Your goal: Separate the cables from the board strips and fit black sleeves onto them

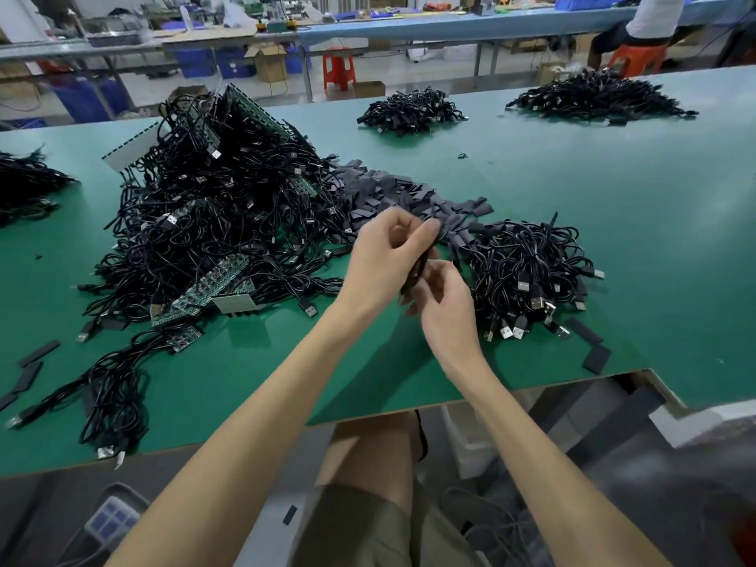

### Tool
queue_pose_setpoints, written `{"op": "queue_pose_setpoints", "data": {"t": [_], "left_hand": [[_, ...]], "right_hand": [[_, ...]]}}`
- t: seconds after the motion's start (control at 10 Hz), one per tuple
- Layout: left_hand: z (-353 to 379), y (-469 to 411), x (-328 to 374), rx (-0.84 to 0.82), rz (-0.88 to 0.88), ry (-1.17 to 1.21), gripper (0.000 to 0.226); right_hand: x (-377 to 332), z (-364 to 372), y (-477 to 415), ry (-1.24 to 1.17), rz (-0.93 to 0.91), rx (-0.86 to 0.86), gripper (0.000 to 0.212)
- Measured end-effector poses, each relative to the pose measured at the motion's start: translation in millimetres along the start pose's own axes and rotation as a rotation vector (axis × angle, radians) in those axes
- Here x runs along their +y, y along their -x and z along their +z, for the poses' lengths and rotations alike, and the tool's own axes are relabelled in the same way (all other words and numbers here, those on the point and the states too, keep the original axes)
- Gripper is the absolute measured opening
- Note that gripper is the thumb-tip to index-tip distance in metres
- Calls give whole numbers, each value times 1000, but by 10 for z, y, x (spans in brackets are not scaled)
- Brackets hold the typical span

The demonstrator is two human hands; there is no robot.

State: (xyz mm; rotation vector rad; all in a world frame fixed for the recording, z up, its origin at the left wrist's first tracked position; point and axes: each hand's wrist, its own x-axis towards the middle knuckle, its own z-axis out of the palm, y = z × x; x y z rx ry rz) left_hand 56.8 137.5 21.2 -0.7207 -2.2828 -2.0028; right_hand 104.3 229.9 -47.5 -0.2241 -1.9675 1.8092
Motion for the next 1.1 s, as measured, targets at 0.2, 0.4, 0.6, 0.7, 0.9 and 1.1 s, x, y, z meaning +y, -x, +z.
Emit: {"op": "queue_pose_setpoints", "data": {"t": [0.2, 0.4, 0.6, 0.7, 0.9, 1.1], "left_hand": [[520, -252, 298, -102, -52, 26, 22], [780, -228, 75, -188, -33, -430, 31], [702, -148, 18, -213, 46, -548, 27], [646, -83, 12, -212, 113, -537, 22], [378, 56, -145, -138, 152, -429, 25], [94, 332, -449, 20, 90, -233, 34]], "right_hand": [[18, 3, -38, 204, 3, -77, 18], [8, -38, -19, -355, 150, -168, 25], [85, 21, -49, -274, 108, -178, 24], [108, -5, -38, -144, 2, -134, 27], [64, 18, 85, 97, -60, -227, 30], [66, 44, 62, 489, -276, -166, 37]]}}
